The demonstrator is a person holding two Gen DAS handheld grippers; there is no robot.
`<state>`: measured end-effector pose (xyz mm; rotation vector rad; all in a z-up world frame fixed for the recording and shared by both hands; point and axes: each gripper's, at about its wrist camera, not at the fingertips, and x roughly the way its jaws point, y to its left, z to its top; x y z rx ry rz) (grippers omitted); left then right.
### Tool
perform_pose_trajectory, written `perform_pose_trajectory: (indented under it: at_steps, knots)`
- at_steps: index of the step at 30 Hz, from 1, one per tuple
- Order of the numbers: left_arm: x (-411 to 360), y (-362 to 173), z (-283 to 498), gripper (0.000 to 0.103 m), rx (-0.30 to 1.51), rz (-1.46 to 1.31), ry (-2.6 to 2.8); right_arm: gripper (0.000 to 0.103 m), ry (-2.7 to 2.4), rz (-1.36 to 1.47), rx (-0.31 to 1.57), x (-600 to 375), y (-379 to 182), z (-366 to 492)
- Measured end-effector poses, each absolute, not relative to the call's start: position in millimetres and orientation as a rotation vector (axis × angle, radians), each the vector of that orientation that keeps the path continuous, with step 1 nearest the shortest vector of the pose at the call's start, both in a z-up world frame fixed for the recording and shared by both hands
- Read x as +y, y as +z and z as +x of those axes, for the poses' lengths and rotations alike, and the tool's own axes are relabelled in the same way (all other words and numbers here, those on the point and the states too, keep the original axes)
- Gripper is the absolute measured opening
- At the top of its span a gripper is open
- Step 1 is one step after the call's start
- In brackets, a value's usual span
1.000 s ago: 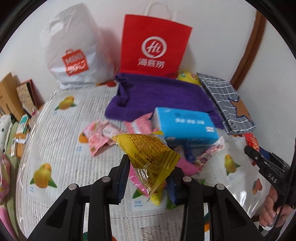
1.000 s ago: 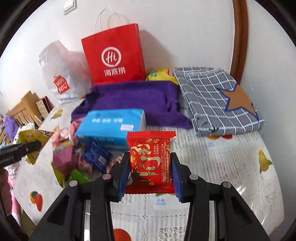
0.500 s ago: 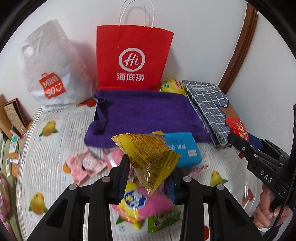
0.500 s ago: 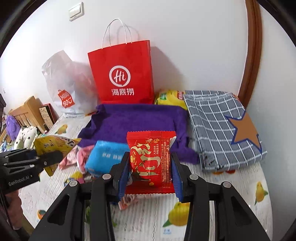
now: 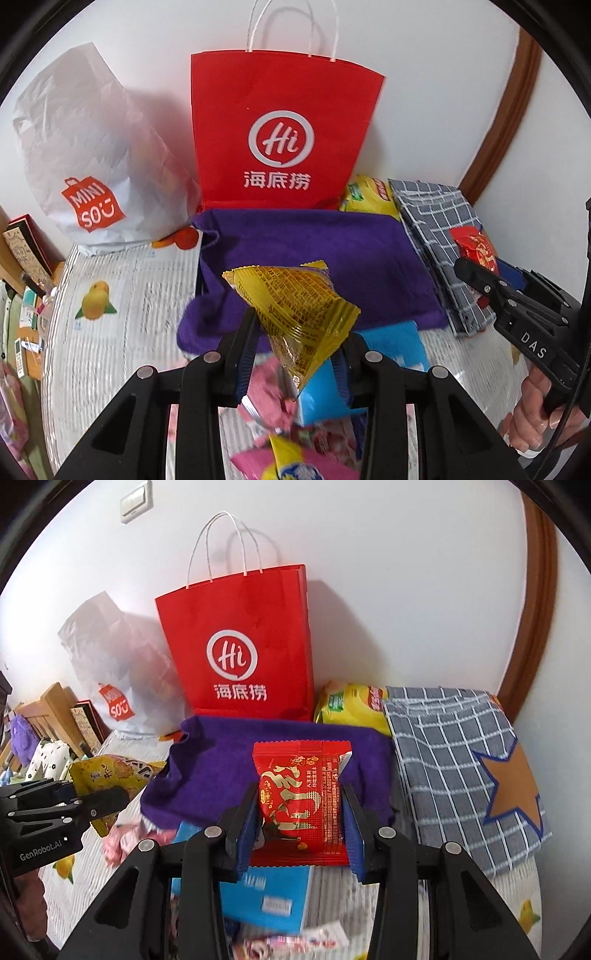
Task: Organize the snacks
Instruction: 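Carry both snacks over the purple towel with both tools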
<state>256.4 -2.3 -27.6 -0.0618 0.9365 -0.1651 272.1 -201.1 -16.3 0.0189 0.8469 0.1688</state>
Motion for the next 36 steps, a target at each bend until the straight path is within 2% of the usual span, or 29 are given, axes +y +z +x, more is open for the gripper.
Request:
perform_pose_trajectory:
  at_steps: [11, 17, 25, 36]
  knots:
    - [10.1, -48.9, 318.5, 0.034, 0.958, -0.091, -0.14, 0.042, 0.162, 0.02, 0.853, -197.1, -31.6, 340.3]
    - [8.1, -69.5, 343.6, 0.034, 1.001, -0.1, -0.147, 0.042, 0.164, 0.052, 0.892, -206.1, -59.4, 362.1]
    - [14.1, -118.2, 362.6, 0.034, 1.095, -0.131, -0.152, 0.042, 0.154, 0.04, 0.98, -219.5, -100.1, 379.7]
    - [20.5, -133.9, 370.3, 0.034, 1.124, -0.13, -0.121, 0.042, 0.157, 0.015, 1.054, -216.2, -132.0, 390.9]
